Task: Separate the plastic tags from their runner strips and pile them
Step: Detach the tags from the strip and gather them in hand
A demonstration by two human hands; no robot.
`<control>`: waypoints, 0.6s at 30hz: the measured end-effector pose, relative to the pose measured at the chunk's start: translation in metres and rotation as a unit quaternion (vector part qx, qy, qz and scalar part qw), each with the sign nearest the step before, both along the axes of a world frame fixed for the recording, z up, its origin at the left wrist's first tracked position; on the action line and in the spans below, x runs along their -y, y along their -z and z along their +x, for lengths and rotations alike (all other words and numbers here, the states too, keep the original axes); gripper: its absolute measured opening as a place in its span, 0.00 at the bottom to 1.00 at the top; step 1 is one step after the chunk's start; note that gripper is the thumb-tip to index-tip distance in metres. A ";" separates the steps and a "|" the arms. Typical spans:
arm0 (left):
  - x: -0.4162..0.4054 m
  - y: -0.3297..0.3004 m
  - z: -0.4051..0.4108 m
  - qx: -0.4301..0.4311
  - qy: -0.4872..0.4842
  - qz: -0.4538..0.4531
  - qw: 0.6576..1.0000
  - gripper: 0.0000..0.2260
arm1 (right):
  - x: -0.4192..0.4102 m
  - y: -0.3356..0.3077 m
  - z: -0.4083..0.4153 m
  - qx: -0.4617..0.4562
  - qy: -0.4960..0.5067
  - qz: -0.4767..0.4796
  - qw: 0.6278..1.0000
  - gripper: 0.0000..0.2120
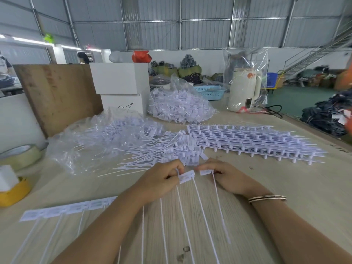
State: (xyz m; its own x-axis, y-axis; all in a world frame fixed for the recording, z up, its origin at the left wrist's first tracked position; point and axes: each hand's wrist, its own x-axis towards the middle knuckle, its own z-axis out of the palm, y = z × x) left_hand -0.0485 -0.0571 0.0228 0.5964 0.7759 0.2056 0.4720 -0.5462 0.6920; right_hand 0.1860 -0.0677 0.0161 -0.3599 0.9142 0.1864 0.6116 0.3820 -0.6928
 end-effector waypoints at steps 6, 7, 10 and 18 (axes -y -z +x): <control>-0.005 -0.003 0.012 -0.090 -0.003 0.018 0.996 0.09 | -0.001 0.000 -0.007 -0.096 0.019 0.067 0.993 0.25; -0.005 -0.003 0.015 -0.113 -0.005 0.029 0.993 0.07 | -0.001 0.001 -0.008 -0.096 0.031 0.082 0.991 0.27; -0.008 -0.010 0.027 -0.121 -0.019 0.027 0.992 0.04 | -0.001 0.002 -0.013 -0.068 -0.001 0.101 0.993 0.27; -0.005 0.006 0.028 -0.049 -0.068 0.079 0.993 0.04 | 0.000 0.004 -0.010 -0.042 -0.021 0.138 0.989 0.15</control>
State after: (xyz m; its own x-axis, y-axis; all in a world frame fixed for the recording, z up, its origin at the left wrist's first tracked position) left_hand -0.0201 -0.0520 0.0169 0.5107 0.8137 0.2777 0.6101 -0.5706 0.5498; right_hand 0.1759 -0.0673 0.0125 -0.3695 0.8089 0.4573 0.5365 0.5875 -0.6058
